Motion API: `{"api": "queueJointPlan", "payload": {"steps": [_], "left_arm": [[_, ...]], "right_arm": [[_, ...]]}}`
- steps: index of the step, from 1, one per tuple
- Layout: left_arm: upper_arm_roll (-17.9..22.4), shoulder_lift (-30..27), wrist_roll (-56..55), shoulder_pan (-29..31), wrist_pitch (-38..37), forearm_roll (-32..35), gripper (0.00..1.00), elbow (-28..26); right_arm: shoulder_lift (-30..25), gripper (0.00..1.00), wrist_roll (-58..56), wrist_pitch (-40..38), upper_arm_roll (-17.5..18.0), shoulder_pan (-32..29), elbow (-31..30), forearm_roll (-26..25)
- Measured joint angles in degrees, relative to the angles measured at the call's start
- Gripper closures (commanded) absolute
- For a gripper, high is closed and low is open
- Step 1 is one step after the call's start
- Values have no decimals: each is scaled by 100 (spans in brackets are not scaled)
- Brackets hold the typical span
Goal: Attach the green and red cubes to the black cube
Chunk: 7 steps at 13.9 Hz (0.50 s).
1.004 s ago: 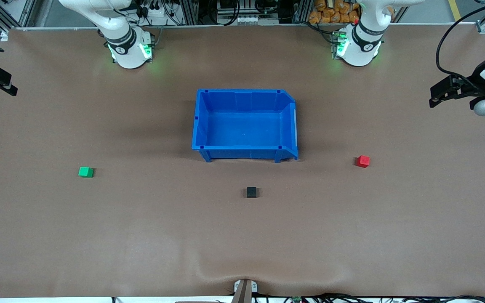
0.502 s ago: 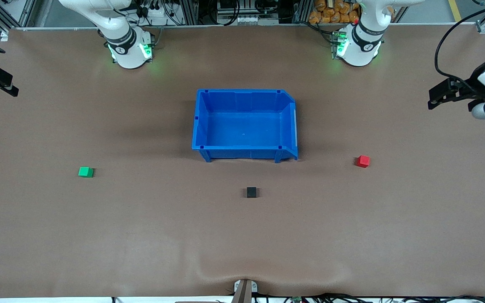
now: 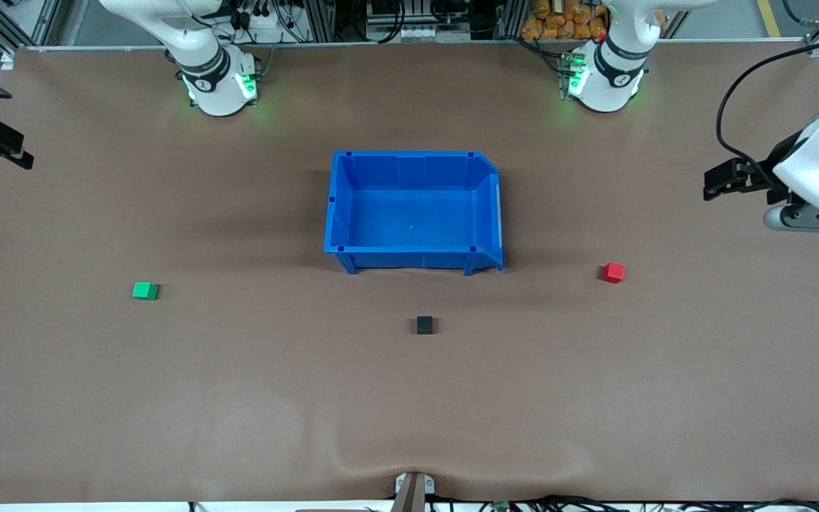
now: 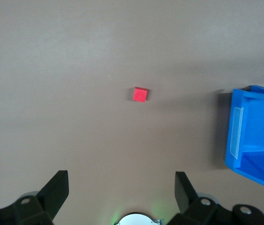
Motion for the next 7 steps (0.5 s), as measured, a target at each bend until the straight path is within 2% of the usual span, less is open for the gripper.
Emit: {"api": "queueJointPlan", "payload": {"steps": [7], "left_arm": [[-11, 16, 0, -6, 659, -5, 0, -639]], "right_arm": [[363, 0, 0, 4, 9, 2, -25, 10]]}}
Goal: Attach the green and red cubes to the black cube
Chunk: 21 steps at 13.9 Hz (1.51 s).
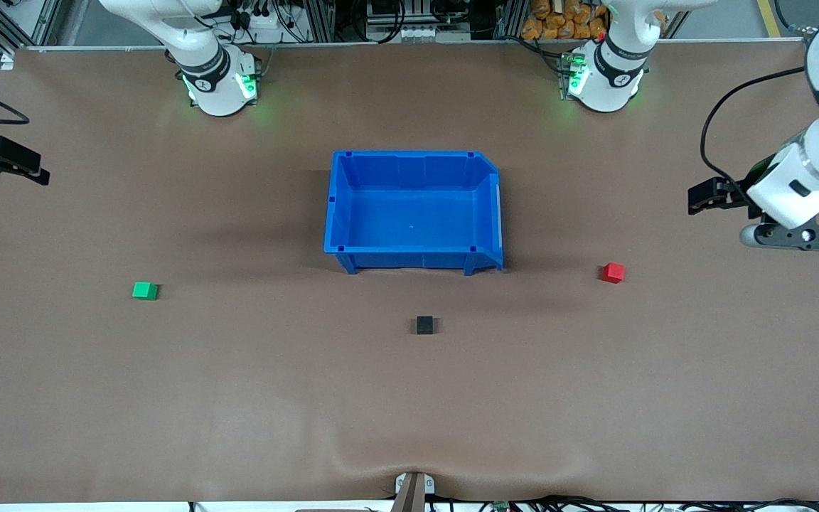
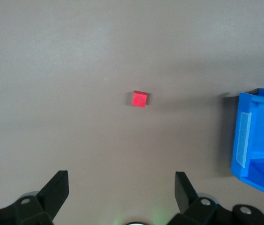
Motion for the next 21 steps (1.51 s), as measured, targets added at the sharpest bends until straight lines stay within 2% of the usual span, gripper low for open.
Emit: {"api": "queueJointPlan", "payload": {"steps": [9, 16, 18, 21], "left_arm": [[-67, 205, 0, -42, 1977, -6, 0, -1593], [-253, 1103, 9, -127, 3058, -6, 0, -1900], [-265, 1216, 29, -127, 3286, -2, 0, -1976], [-269, 1226, 62, -124, 4002, -2, 0, -2399]], "right_arm": [[394, 0, 1, 379, 4, 3, -19, 18], [851, 0, 4, 798, -30, -35, -163, 196], [987, 0, 4, 907, -42, -67, -167, 197], [1182, 0, 4, 1049, -48, -88, -172, 198]]}}
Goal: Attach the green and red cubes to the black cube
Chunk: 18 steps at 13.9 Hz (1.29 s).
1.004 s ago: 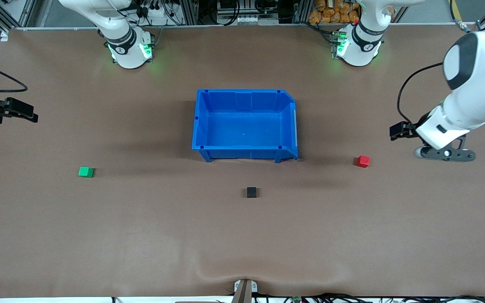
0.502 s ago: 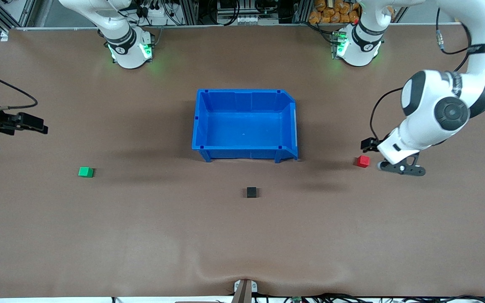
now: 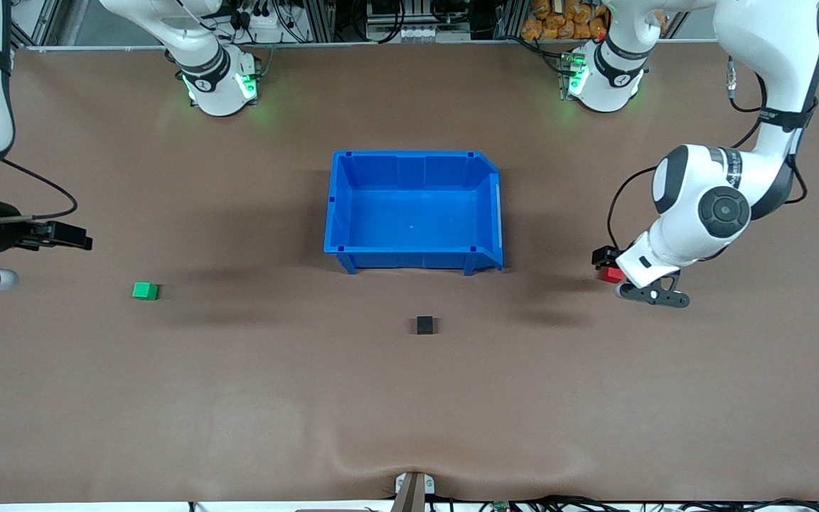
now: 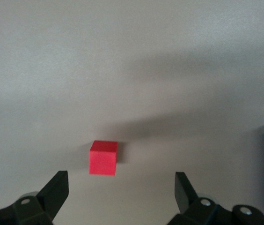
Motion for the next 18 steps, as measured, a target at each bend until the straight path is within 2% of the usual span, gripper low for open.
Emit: {"api": "queueJointPlan", "payload": {"steps": [4, 11, 18], "left_arm": [[3, 34, 455, 35, 366, 1, 0, -290], [15, 549, 999, 215, 466, 5, 0, -213], [8, 884, 797, 267, 489, 0, 0, -84]], "right_arm": [[260, 0, -1, 163, -16, -93, -5, 0], [760, 0, -1, 552, -22, -258, -17, -1], [1280, 0, -2, 1212, -24, -436, -149, -1]]}}
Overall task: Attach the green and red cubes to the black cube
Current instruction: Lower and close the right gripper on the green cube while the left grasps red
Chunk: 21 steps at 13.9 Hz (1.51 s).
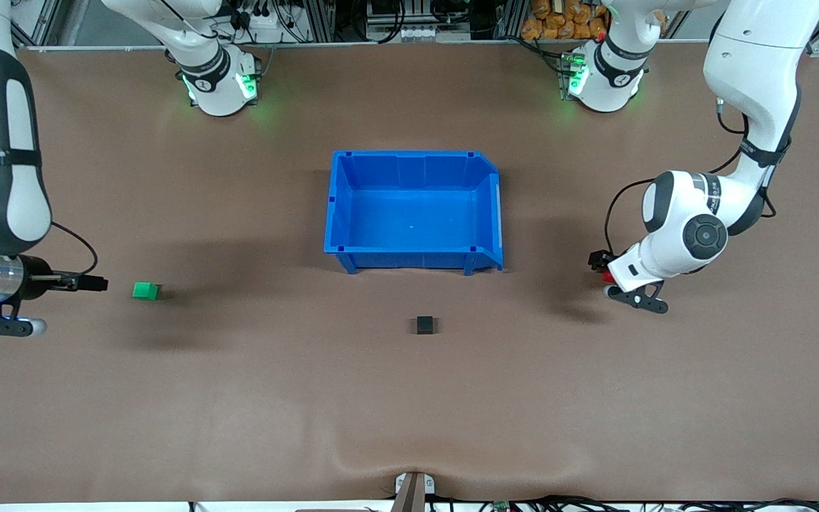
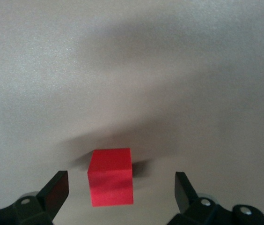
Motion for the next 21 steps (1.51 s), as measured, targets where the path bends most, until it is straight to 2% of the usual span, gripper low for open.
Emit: {"api": "queueJointPlan", "payload": {"steps": [4, 5, 6, 7, 14, 19, 21], "left_arm": [[-8, 161, -207, -10, 0, 0, 0, 128], [-7, 182, -207, -10, 0, 0, 31, 142], [-6, 194, -212, -8, 0, 0, 80, 146], [-4, 202, -219, -8, -1, 0, 100, 147], [8, 231, -302, -4, -11, 0, 100, 151], [-11, 199, -1270, -13, -50, 0, 100, 306], [-35, 136, -1832, -40, -333, 0, 100, 485]], "right_arm": [[205, 0, 0, 395, 0, -6, -248, 0], [250, 0, 0, 439, 0, -6, -279, 0], [301, 0, 0, 472, 0, -6, -288, 0], [357, 0, 0, 513, 1, -6, -291, 0], [895, 0, 0, 852, 13, -3, -308, 0], [1083, 0, 0, 950, 30, 1, -308, 0], [1129, 7, -1, 956, 32, 1, -309, 0]]}}
